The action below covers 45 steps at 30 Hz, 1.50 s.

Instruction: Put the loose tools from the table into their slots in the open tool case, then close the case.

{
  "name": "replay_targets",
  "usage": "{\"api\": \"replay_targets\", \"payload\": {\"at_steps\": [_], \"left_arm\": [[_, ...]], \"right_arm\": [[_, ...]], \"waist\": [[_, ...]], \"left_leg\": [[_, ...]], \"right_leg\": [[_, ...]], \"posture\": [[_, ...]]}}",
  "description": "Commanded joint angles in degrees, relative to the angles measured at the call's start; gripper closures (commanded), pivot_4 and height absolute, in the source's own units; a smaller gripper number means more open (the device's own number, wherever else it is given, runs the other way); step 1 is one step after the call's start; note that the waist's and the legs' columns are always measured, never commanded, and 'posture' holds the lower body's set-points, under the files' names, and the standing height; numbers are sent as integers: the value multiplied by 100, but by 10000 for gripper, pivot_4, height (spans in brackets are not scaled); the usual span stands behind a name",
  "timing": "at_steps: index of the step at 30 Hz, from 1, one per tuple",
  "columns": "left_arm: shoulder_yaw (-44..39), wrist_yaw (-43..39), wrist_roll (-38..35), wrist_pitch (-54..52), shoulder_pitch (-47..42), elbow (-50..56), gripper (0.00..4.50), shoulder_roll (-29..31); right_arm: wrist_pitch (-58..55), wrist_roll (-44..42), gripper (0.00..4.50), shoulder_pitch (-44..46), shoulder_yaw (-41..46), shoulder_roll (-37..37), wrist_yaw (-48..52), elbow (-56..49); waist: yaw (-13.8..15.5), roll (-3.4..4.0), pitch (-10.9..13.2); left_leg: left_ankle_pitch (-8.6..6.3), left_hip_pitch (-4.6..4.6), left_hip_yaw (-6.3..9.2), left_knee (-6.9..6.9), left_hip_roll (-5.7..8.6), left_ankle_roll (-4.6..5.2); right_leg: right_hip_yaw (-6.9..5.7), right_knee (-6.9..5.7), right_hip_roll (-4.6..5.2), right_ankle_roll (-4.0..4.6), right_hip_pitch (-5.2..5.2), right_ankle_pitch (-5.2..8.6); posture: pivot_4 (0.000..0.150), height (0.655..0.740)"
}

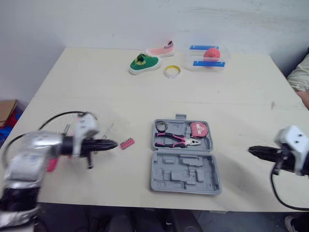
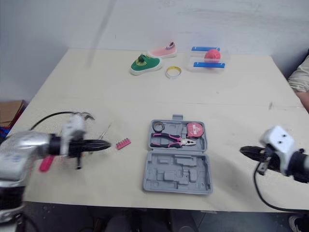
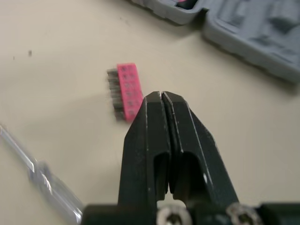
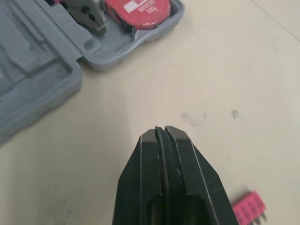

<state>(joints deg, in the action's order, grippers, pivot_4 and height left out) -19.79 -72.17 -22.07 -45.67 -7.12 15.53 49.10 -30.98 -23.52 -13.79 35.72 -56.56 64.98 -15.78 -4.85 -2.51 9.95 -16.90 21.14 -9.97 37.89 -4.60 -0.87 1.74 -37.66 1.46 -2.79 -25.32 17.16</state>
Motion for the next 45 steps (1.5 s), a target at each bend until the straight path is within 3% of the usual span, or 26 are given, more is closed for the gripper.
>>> {"api": "replay_targets", "payload": {"at_steps": [1, 4, 8, 9, 14, 18, 20, 25, 29, 33, 36, 45], "left_arm": [[-1628, -303, -316, -126, 1003, -257, 37281, 414], [-2695, -252, -307, 17, 1745, -959, 22909, 557], [-3292, -201, -11, 847, 2360, -1972, 4855, 778], [-3375, -125, 4, 975, 2376, -2162, 229, 811], [-3638, 164, 178, 1565, 2511, -2921, 229, 1034], [-3475, 369, -192, 1152, 2438, -2267, 229, 868], [-3360, 549, -489, 750, 2384, -1646, 229, 686], [-2662, 1227, -464, 561, 2531, -83, 229, 216], [-1835, 2486, -662, -298, 1992, 1065, 229, -357], [-1168, 3452, -532, -898, 1562, 1497, 229, -814], [-614, 3858, -442, -966, 1380, 1613, 229, -1075], [416, 4660, -41, -994, 533, 946, 229, -1414]], "right_arm": [[-192, -155, 35506, -446, 1194, -191, 408, 270], [94, 102, 20111, -760, 1800, -391, 631, 1010], [453, 321, 337, -842, 1972, -531, 623, 1724], [549, 366, 0, -843, 1969, -540, 611, 1822], [856, 453, 0, -694, 1893, -671, 600, 2366], [751, 325, 0, -494, 1741, -712, 579, 2159], [545, 152, 0, -377, 1650, -663, 549, 1789], [191, -282, 0, 380, 978, -298, -75, 762], [-938, -1783, 0, 1170, 0, -75, -464, -959], [-1455, -2643, 0, 1840, -637, -4, -856, -1807], [-1523, -3022, 0, 2326, -1276, 113, -1045, -2249], [-1270, -2863, 0, 3072, -2442, 334, -1047, -2326]], "waist": [[5, -5, 4], [4, -12, 7], [-9, -20, 7], [-9, -21, 7], [-8, -19, 6], [-5, -16, 4], [-1, -12, 5], [-17, -2, 4], [-2, 7, 9], [13, 0, 15], [14, -10, 12], [45, -19, 8]], "left_leg": [[-1, -2, 1, -2, 0, 1], [-21, -3, 9, -3, 2, 35], [-42, -14, 20, -10, 3, 20], [-42, -20, 24, -22, 3, 21], [-44, -62, 21, -102, 4, 20], [-52, -63, 4, -148, 7, 17], [-52, -64, 4, -163, 6, 6], [-48, -76, 3, -174, -5, -20], [-39, -83, 9, -173, -7, -35], [-25, -82, 13, -159, 2, -23], [-17, -82, 15, -151, 2, -19], [-2, -77, 14, -142, 6, 11]], "right_leg": [[-2, 4, 1, 6, 0, 4], [-6, 24, 3, 80, 5, 46], [-14, 63, 8, 110, 28, 49], [-18, 82, 8, 115, 39, 44], [-22, 170, 11, 112, 93, 34], [-16, 176, 18, 113, 79, 35], [-18, 174, 16, 112, 77, 35], [-16, 166, -4, 33, 78, -6], [-16, 149, -12, 36, 77, -4], [-7, 127, -11, 22, 79, -12], [-8, 123, -10, 21, 81, -12], [-9, 122, -4, 22, 80, -13]], "posture": [[1500, 7304], [1500, 7304], [1500, 7304], [1500, 7304], [1500, 7304], [1500, 7304], [1500, 7304], [1500, 7304], [1500, 7304], [1500, 7304], [1500, 7304], [1500, 7304]]}}
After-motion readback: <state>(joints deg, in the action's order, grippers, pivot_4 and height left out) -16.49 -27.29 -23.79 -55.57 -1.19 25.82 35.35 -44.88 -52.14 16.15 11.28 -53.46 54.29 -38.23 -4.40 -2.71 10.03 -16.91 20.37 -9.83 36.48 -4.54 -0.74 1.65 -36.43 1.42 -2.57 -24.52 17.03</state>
